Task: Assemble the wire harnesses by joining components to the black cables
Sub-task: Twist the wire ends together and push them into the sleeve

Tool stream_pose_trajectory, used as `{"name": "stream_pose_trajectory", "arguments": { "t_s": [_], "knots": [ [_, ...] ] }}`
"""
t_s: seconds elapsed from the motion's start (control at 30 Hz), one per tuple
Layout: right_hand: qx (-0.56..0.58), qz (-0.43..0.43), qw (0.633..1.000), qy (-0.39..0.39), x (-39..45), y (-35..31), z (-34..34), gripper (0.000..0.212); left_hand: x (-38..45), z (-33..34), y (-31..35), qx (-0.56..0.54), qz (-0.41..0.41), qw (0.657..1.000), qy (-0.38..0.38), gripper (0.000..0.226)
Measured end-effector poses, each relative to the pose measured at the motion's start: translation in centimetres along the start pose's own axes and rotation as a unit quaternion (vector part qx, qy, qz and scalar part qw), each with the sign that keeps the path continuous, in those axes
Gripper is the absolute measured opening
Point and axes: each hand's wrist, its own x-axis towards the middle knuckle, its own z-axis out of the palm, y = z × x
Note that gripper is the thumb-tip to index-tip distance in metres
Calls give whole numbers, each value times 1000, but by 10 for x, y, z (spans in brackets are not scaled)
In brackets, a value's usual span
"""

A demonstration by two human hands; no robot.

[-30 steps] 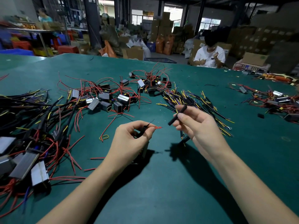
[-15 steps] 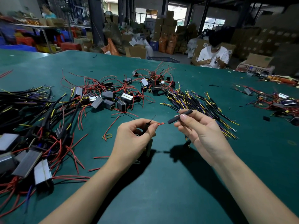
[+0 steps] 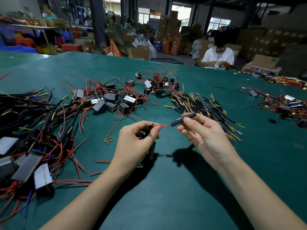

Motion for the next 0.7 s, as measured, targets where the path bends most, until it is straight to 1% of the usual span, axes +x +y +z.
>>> {"name": "stream_pose_trajectory", "arguments": {
  "t_s": [0.23, 0.4, 0.57, 0.7],
  "knots": [
    [14, 13, 1000, -1, 0, 4, 3, 9, 1, -1, -1, 8, 2, 1000, 1, 6],
    [48, 9, 998, 26, 2, 0, 1, 10, 2, 0, 1, 1, 12, 1000, 9, 6],
    [40, 23, 999, 14, 2, 2, 2, 9, 1, 0, 1, -3, 13, 1000, 15, 6],
    [32, 16, 999, 14, 1, 3, 4, 9, 1, 0, 1, -8, 11, 1000, 16, 6]
  ]
}}
